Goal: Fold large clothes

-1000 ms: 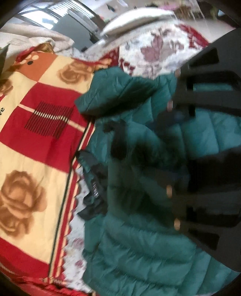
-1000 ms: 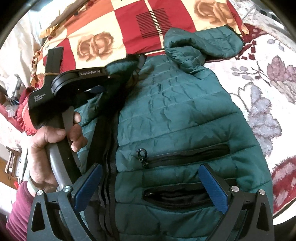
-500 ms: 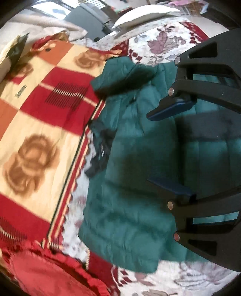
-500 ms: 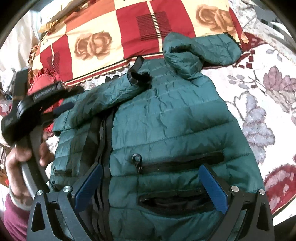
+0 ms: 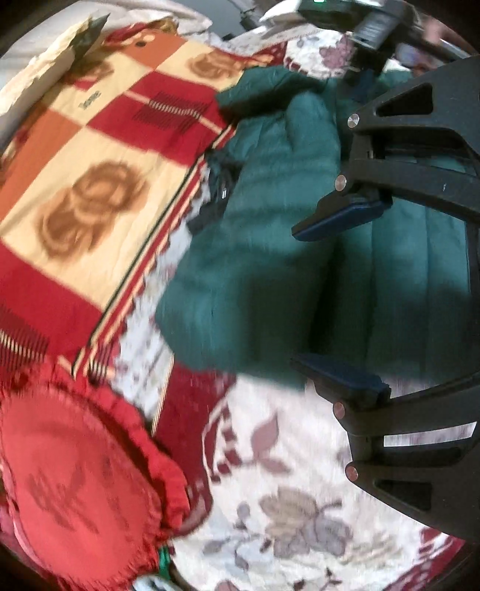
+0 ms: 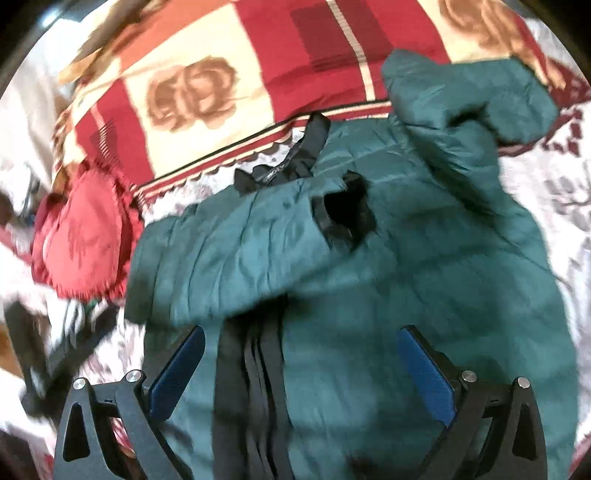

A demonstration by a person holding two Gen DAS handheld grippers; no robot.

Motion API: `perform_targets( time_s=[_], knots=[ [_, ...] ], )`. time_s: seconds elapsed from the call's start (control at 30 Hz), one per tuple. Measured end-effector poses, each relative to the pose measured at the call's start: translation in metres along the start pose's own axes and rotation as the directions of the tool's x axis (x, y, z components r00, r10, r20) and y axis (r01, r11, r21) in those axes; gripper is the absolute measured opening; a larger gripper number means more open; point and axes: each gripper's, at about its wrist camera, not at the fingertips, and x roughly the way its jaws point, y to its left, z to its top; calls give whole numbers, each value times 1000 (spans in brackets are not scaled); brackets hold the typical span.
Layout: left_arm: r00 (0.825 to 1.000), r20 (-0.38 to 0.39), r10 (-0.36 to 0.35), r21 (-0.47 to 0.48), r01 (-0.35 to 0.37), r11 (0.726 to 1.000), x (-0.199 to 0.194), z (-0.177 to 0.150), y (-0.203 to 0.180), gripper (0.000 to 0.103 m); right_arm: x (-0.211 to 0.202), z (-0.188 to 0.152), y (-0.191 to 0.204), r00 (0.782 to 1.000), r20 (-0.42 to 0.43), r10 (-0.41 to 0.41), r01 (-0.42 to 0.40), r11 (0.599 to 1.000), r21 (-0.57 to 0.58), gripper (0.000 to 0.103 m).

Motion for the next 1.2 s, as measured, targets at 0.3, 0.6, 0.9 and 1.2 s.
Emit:
perform_targets(
  time_s=[0.3,0.6,0.9,1.2],
  knots=[
    [996,-64,55,-80,-60,995,22,-15,43,63,41,35,23,1000,8,-10,10,999,-35,34],
    [992,-109,63,-88,-73,993,49,-23,48,63,10,86,1,896,286,-339,403,892,-205,19],
    [999,-48,21,-139,-28,990,32,-9,43,63,37,86,-13,907,205,-368,416,858,-299,19],
    [999,28,30,-92,-27,995,33,39,0,63,-13,74,31,877,360,-319,437,841,-320,83]
  ],
)
